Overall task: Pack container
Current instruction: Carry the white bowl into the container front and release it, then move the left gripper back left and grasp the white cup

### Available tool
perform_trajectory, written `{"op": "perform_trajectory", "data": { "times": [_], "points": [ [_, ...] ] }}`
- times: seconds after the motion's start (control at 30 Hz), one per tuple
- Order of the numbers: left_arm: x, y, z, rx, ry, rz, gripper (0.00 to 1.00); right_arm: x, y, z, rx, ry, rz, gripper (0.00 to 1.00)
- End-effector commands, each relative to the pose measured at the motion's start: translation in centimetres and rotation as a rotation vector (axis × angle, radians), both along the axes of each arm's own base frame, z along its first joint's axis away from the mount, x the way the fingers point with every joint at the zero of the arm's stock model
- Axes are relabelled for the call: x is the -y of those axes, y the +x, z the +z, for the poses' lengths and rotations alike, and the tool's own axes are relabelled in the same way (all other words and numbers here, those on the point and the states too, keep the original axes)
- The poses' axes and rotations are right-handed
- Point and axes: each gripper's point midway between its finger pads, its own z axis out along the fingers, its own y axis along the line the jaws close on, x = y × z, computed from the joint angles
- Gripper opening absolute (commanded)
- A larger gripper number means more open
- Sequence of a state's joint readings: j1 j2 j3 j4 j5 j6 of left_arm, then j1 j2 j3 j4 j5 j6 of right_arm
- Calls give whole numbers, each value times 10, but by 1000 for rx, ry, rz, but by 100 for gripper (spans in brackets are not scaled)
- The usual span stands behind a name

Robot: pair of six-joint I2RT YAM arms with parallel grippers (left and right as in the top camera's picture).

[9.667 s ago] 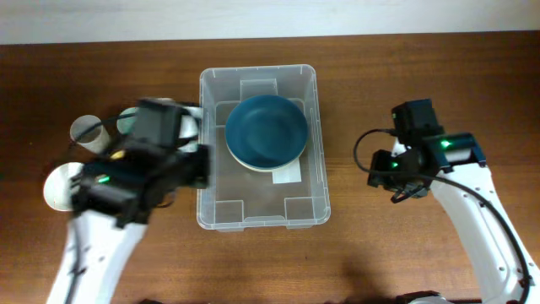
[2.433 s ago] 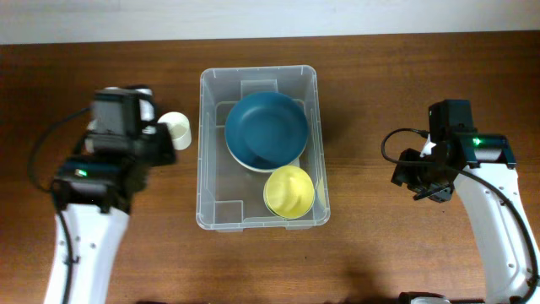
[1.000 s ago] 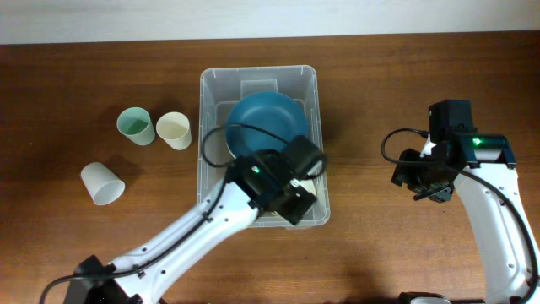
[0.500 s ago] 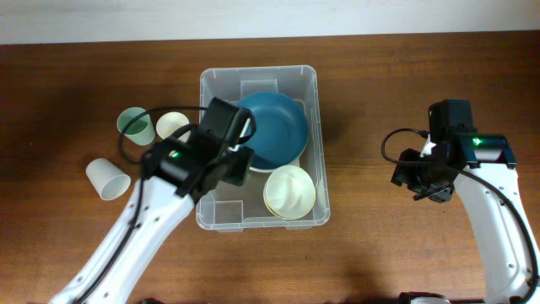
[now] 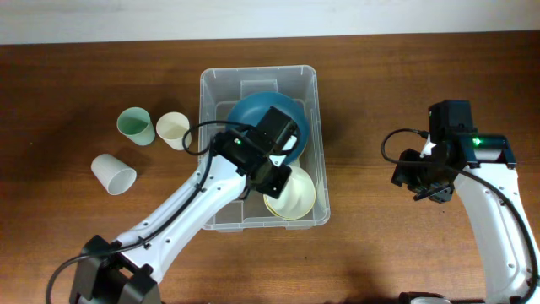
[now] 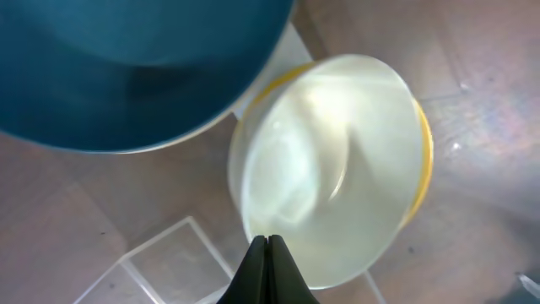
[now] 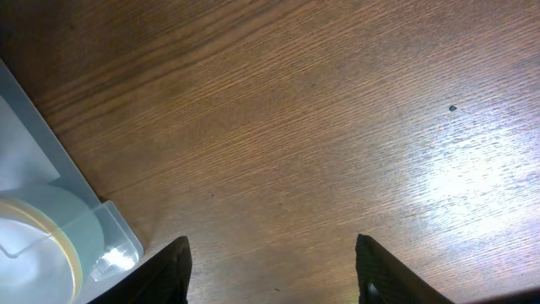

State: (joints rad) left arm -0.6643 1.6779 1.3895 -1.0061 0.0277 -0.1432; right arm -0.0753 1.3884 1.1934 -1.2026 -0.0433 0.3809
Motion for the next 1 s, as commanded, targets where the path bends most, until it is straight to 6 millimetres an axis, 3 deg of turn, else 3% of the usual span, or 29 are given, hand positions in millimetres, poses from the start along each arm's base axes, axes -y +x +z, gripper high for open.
{"op": "perform_trajectory", "data": {
  "times": [0.0,0.37,0.8,0.97],
  "points": [
    [4,-2,0,-16,-15,-6,0,2,0,2,8,-5,5,58],
    [3,-2,-4,-25,-7,-5,1,2,-1,2,5,-4,5,58],
    [-1,2,-45,-85,95,0,1,1,-4,2,-6,-4,5,58],
    [0,7,-38,-59,95,-12,0,1,-4,2,-5,-7,21,58]
  ]
}}
